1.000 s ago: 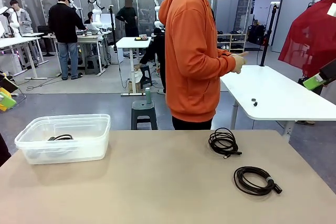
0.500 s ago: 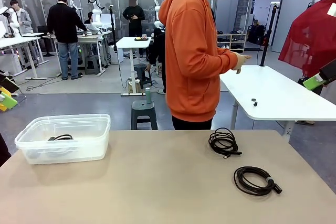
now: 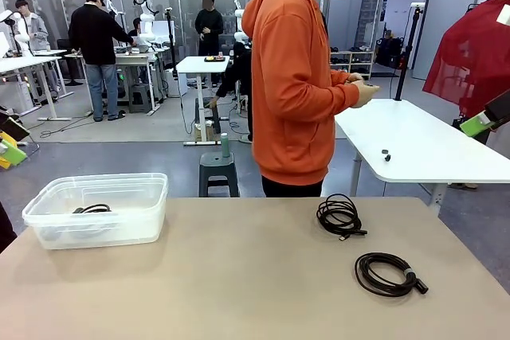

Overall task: Organize and store the cables.
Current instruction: Place the Power Cable into the Organizing box.

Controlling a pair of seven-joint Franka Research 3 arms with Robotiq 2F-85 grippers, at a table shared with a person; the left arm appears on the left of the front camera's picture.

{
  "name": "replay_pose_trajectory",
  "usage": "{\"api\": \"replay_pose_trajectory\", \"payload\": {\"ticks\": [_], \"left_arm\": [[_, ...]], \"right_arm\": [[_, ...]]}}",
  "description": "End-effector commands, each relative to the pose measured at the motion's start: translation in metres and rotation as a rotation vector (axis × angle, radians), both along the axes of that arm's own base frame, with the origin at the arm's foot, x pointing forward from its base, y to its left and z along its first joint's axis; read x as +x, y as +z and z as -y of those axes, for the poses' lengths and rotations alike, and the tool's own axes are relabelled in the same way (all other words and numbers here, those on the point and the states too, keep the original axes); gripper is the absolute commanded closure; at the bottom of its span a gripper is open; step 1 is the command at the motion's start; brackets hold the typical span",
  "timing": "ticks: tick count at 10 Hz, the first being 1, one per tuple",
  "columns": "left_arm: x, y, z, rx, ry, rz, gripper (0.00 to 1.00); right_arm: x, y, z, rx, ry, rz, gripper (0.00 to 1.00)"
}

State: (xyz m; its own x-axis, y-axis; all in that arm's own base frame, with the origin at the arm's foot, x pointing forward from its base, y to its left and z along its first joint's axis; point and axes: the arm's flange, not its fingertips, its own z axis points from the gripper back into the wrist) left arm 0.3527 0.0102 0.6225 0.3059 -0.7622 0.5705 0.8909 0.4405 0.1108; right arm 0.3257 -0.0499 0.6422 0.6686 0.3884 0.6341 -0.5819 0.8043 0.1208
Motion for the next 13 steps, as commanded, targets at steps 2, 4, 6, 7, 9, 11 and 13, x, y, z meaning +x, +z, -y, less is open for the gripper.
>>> {"api": "replay_pose_trajectory", "payload": {"ticks": [2,4,6,7,9,11,13], "left_arm": [[0.0005,0.0008,0.0034,0.001,0.018,-0.007,0.0],[0.0005,0.0008,0.0034,0.001,0.018,-0.007,0.0],[0.0005,0.0008,0.0034,0.001,0.018,-0.007,0.0],[0.0005,0.0008,0.0034,0.001,0.018,-0.007,0.0],[0.0005,0.0008,0.0034,0.001,0.018,-0.007,0.0],[0.0005,0.0008,0.0034,0.001,0.018,-0.007,0.0],[0.0005,0.0008,0.0034,0.001,0.018,-0.007,0.0]], "right_arm": [[0.0001,-0.0001,0.0007,0.007,0.02,0.002,0.0],[0.0001,-0.0001,0.0007,0.007,0.02,0.002,0.0],[0.0001,-0.0001,0.0007,0.007,0.02,0.002,0.0],[0.0001,-0.0001,0.0007,0.007,0.02,0.002,0.0],[0.0001,-0.0001,0.0007,0.007,0.02,0.002,0.0],[0.0001,-0.0001,0.0007,0.007,0.02,0.002,0.0],[0.0001,-0.0001,0.0007,0.007,0.02,0.002,0.0]]}}
